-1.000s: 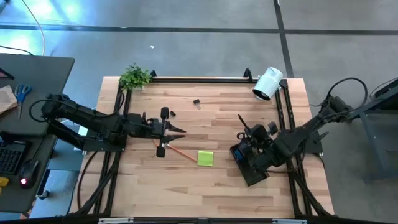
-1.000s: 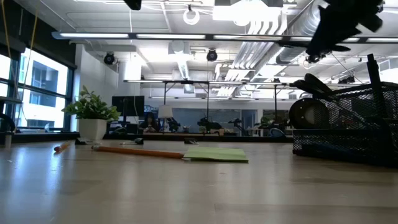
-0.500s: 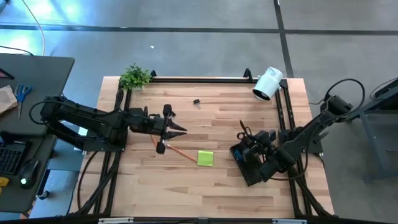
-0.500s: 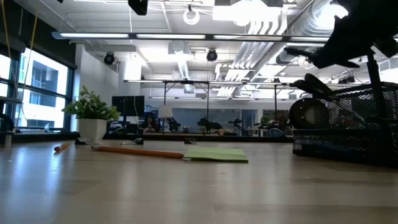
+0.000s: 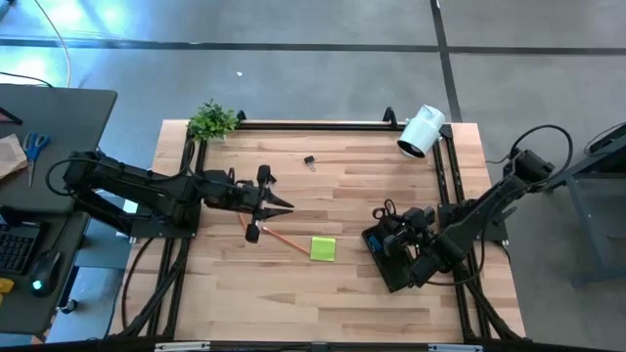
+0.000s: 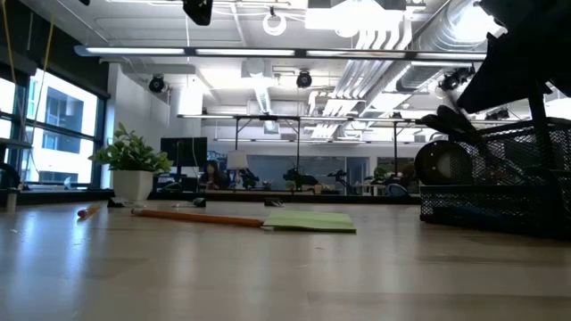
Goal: Pick and place office supplies into organizer
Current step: Put the orange pencil into the black desk organizer
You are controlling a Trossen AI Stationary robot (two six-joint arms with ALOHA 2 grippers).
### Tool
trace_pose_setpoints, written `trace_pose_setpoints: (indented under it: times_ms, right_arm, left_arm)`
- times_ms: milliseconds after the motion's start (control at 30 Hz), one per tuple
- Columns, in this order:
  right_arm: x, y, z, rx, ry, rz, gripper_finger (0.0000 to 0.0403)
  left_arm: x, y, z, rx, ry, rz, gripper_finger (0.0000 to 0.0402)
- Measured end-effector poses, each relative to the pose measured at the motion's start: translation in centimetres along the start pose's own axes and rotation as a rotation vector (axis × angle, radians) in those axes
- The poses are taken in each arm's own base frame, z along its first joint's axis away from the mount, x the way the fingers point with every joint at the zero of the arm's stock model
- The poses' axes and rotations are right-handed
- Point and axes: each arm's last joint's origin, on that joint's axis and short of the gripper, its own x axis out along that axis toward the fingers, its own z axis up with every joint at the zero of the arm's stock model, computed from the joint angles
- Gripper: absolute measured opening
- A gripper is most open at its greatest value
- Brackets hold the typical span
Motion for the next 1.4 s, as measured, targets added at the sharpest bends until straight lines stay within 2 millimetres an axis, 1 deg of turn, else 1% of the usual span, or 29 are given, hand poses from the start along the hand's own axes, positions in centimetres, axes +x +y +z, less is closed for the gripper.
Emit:
trace_pose_setpoints:
  times_ms: [200,333,433,533,667,767,833,967,1067,1167,1267,1333,1400]
  right_arm:
    - [0.0,-0.1,0.0,-0.006,0.0,-0.004,0.0137]
    - [-0.3,-0.1,0.5,-0.016,0.001,-0.008,0.0155]
    - [-1.2,0.4,1.8,-0.045,-0.002,-0.004,0.0159]
    - [-2.3,1.4,3.5,-0.098,-0.016,0.017,0.0161]
    - [-3.7,3.0,5.5,-0.166,-0.095,0.079,0.0161]
    - [-3.8,3.9,6.4,-0.229,-0.176,0.095,0.0161]
    - [-3.2,4.4,6.9,-0.274,-0.183,0.087,0.0161]
    - [-1.0,5.3,8.2,-0.361,-0.087,0.095,0.0161]
    - [0.5,6.4,9.3,-0.417,-0.054,0.157,0.0161]
    - [2.1,7.7,10.5,-0.455,-0.041,0.27,0.0161]
    - [3.9,9.0,11.3,-0.491,-0.031,0.411,0.0161]
    - [5.2,9.9,11.2,-0.534,-0.028,0.474,0.0161]
    - [6.6,10.8,10.6,-0.576,-0.023,0.516,0.0161]
  left_arm:
    - [0.0,0.0,0.0,-0.007,0.003,0.0,0.0032]
    - [0.0,0.0,-0.1,-0.006,0.015,-0.001,0.0033]
    - [0.0,0.0,-0.2,-0.007,0.019,-0.002,0.003]
    - [-0.4,0.1,-0.2,-0.014,0.041,0.017,0.0028]
    - [-1.9,0.2,0.0,-0.035,0.095,0.054,0.003]
    - [-2.9,0.2,-0.2,-0.084,0.152,0.058,0.003]
    - [-3.2,0.2,-0.5,-0.129,0.191,0.057,0.003]
    - [-3.7,0.0,-2.0,-0.233,0.346,0.06,0.0034]
    - [-4.2,0.0,-3.3,-0.307,0.493,0.124,0.0038]
    - [-4.7,0.1,-4.3,-0.367,0.589,0.216,0.004]
    - [-4.8,0.1,-4.3,-0.389,0.592,0.24,0.004]
    - [-4.7,0.1,-4.2,-0.383,0.576,0.234,0.0038]
    - [-4.7,0.0,-4.2,-0.364,0.582,0.202,0.0035]
